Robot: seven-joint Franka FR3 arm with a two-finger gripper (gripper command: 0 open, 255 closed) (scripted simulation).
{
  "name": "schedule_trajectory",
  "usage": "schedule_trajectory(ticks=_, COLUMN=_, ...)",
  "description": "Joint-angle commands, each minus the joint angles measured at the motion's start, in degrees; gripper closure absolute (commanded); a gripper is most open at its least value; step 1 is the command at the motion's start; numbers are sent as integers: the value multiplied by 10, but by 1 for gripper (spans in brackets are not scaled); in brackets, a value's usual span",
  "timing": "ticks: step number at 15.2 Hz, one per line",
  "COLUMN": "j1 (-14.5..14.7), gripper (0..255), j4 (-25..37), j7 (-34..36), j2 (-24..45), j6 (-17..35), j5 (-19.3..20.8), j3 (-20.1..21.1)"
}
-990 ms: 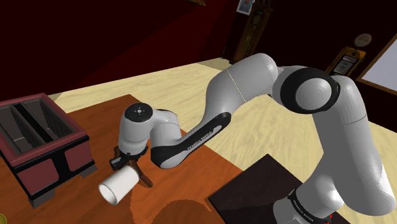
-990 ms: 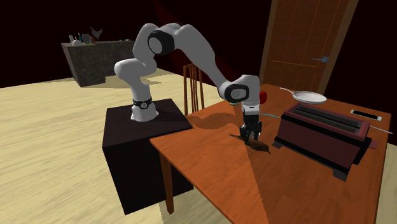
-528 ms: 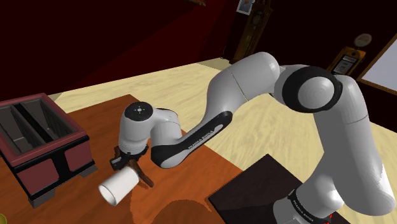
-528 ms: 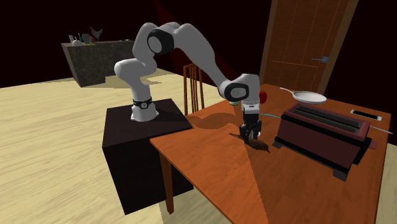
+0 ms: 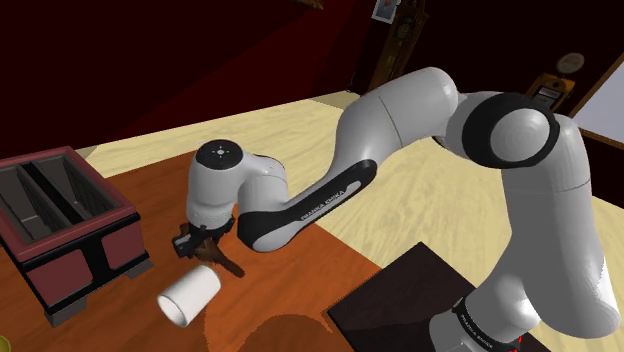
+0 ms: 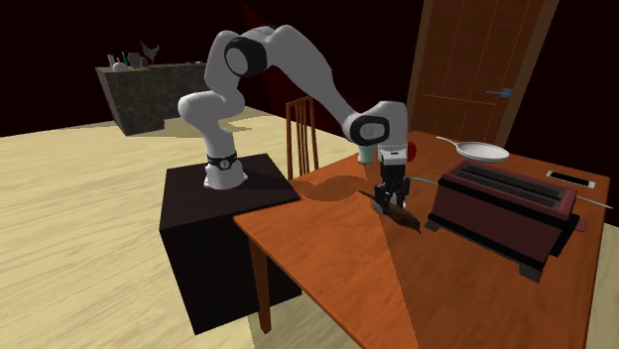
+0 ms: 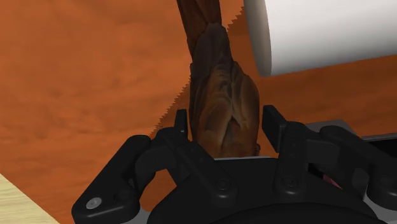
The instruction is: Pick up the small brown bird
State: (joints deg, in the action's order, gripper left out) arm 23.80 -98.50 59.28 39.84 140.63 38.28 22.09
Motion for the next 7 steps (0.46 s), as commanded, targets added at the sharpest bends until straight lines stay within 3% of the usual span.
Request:
schedule_trajectory(ticks=1, j1=-3, gripper=255, j4=-3, j7=-4, j2=-12, j6=-8, j5=-6, j3=6)
schedule_trajectory(ticks=7, j1=-10, gripper=255, j4=-5, j7=-16, j2=-33, j6=-26, j5=-20, j3=17)
